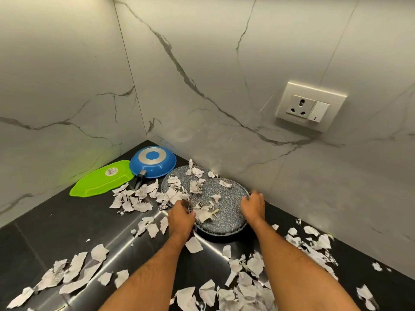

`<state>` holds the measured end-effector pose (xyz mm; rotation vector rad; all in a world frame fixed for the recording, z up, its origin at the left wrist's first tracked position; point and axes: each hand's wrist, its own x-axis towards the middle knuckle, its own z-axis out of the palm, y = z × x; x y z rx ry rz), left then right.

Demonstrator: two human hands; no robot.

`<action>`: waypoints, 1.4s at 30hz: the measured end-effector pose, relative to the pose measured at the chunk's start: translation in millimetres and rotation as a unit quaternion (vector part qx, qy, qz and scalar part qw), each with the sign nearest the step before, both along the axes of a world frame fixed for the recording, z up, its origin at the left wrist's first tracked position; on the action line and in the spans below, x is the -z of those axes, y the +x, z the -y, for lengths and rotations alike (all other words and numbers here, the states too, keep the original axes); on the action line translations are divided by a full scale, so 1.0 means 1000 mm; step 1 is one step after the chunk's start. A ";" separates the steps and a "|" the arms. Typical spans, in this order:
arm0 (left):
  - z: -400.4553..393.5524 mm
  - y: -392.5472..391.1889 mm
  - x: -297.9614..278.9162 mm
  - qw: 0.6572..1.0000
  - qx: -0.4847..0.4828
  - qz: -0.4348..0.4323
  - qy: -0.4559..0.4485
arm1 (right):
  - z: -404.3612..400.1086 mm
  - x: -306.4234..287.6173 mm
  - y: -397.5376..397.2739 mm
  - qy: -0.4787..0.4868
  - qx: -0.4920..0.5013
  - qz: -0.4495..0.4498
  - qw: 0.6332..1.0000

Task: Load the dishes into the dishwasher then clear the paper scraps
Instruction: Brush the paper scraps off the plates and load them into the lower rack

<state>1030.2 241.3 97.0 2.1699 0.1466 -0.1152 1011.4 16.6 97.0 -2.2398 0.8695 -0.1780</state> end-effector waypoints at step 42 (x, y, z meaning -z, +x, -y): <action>-0.032 -0.162 -0.116 0.989 0.076 0.123 -0.045 | -0.036 -0.096 -0.254 0.064 -0.011 0.236 0.970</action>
